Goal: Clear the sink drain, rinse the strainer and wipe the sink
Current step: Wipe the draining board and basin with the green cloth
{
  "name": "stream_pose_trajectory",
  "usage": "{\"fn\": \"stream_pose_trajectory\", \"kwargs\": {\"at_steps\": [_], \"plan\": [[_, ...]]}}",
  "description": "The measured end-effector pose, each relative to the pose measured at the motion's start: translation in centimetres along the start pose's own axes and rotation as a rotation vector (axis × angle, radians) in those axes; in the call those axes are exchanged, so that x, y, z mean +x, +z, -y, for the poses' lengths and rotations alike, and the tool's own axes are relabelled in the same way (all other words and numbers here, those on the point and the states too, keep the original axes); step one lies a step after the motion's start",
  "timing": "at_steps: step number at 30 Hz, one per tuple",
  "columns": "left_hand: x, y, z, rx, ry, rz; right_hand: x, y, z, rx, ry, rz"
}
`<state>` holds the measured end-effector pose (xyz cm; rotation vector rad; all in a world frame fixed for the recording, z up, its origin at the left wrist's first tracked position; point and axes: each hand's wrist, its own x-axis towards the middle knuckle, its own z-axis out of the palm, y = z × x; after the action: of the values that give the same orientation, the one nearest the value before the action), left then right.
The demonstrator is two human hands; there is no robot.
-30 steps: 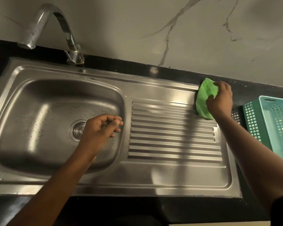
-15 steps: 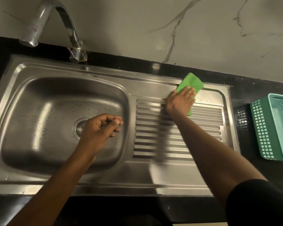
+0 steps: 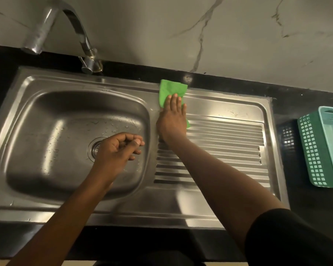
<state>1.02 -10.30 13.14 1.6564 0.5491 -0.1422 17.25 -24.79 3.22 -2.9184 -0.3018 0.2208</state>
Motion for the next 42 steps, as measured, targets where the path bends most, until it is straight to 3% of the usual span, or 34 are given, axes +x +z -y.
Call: {"fn": "stream_pose_trajectory", "kwargs": {"at_steps": [3, 6, 8, 10, 14, 16, 19, 21, 23, 26, 29, 35, 39, 42], "plan": [[-0.5, 0.7, -0.3, 0.004, 0.004, -0.016, 0.3, -0.7, 0.6, 0.055, -0.162, 0.084], [-1.1, 1.4, -0.5, -0.004, 0.011, -0.033, 0.7, -3.0, 0.3, 0.409, -0.192, 0.261], [-1.5, 1.8, -0.5, -0.028, 0.009, -0.051, 0.3, -4.8, -0.6, 0.828, -0.07, 0.324], [-1.9, 2.2, -0.6, -0.047, 0.012, -0.063, -0.5, -6.6, -2.6, 1.205, 0.107, 0.267], [-2.4, 2.4, -0.3, -0.068, 0.022, -0.07, -2.0, -10.2, -10.2, 1.63, 0.385, 0.097], [-2.5, 2.4, -0.1, -0.082, 0.019, -0.072, -2.4, -11.7, -15.1, 1.535, 0.473, -0.145], [-2.4, 2.5, 0.1, -0.098, 0.015, -0.075, -3.6, -13.4, -21.2, 0.83, 0.506, -0.485], [-2.1, 2.2, 0.2, -0.096, 0.01, -0.062, -4.0, -13.2, -23.5, 0.399, 0.505, -0.507], [-1.8, 1.9, 0.2, -0.077, 0.004, -0.031, -3.7, -11.8, -24.2, 0.204, 0.508, -0.374], [-1.1, 0.7, 0.3, -0.056, 0.005, 0.02, -1.8, -8.6, -22.3, 0.203, 0.564, -0.195], [0.0, -1.1, 0.4, -0.04, 0.016, 0.063, 0.5, -6.5, -18.2, 0.221, 0.606, -0.199], [1.8, -5.2, 0.9, -0.026, 0.051, 0.107, 2.9, -2.7, -3.8, 0.029, 0.419, -0.038], [2.3, -7.6, 1.6, -0.028, 0.06, 0.117, 2.4, -1.2, 4.0, 0.137, 0.297, -0.05], [2.5, -9.2, 2.1, -0.038, 0.059, 0.108, 2.2, -1.6, 5.7, 0.176, 0.258, -0.007]]}}
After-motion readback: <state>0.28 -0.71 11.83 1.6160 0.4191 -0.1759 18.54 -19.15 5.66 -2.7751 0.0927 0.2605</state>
